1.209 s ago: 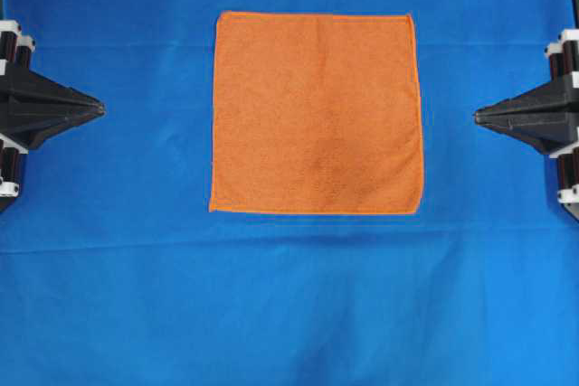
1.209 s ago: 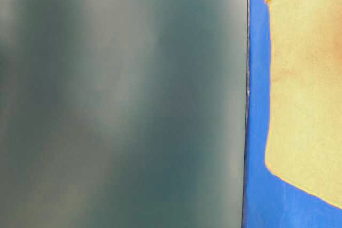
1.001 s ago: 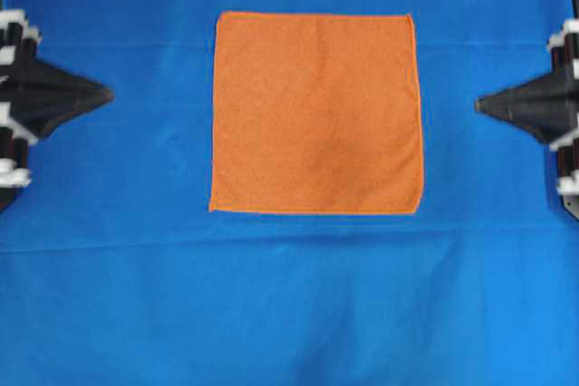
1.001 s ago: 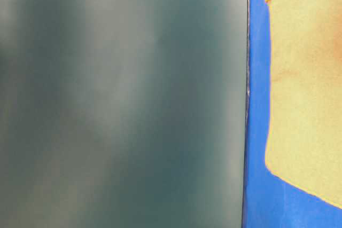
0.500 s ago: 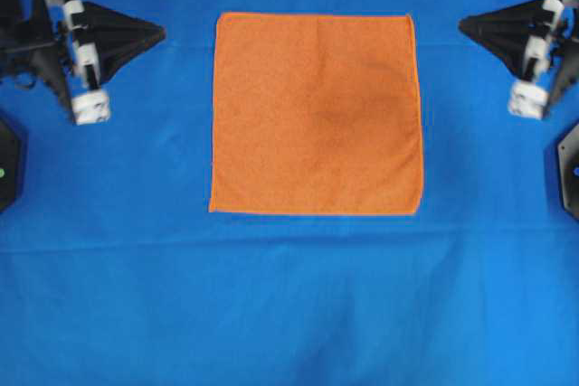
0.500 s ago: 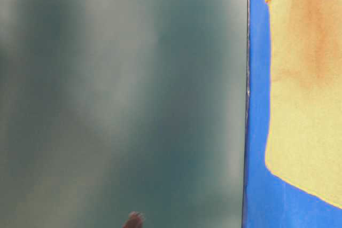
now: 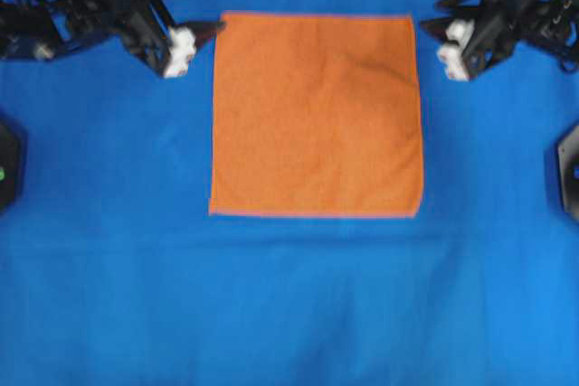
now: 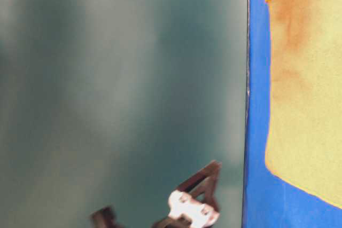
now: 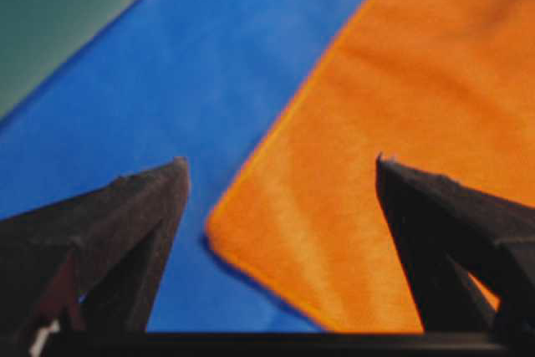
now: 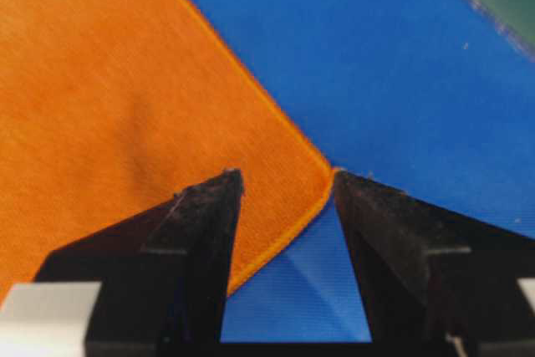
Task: Fold the orange towel.
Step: 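Move both grippers to the towel's two far corners and grasp them, then lift the far corners and pull them toward the near edge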
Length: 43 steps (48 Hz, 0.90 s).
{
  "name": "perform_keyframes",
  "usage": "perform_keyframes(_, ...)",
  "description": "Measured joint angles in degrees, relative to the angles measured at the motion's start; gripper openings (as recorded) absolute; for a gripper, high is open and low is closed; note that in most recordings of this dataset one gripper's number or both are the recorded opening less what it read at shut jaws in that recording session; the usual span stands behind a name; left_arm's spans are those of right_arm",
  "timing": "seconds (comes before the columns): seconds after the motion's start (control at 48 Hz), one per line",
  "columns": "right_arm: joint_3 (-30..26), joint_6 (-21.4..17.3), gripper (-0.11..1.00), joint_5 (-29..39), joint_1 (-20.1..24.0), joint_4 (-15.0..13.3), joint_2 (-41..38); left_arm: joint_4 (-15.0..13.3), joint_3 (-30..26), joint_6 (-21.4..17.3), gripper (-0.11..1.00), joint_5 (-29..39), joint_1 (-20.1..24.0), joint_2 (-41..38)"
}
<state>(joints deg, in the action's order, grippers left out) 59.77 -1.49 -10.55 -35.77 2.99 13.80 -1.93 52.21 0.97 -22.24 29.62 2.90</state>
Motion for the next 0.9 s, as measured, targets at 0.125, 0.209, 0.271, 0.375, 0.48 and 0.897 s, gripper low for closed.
perform_keyframes(0.125, -2.64, 0.18, 0.53, -1.67, -0.70, -0.53, -7.73, 0.00, -1.93, 0.00, 0.90, -2.02, 1.49, -6.06)
perform_keyframes(0.209, -4.13, 0.18, 0.53, -2.90, -1.14, -1.05, -11.78, 0.00, -3.34, -0.09, 0.90, -2.64, 1.76, -9.67)
perform_keyframes(0.271, -4.83, 0.18, 0.53, -3.60, -1.32, -1.23, -13.80, 0.00, -4.39, 0.00, 0.90, -2.90, 1.85, -12.04)
perform_keyframes(0.375, -5.54, 0.18, 0.53, -4.39, -1.67, -1.32, -16.52, 0.00, -6.33, -0.09, 0.89, -3.08, 1.76, -15.47)
perform_keyframes(0.48, -5.45, 0.18, 0.52, -5.54, -2.46, -1.41, -17.93, 0.00, -7.56, -0.18, 0.88, -3.08, 1.93, -17.67)
perform_keyframes(0.897, -5.01, 0.44, 0.02, -9.58, -4.22, -2.02, -21.01, 0.00, -9.93, -1.14, 0.08, -3.60, 3.52, -21.71)
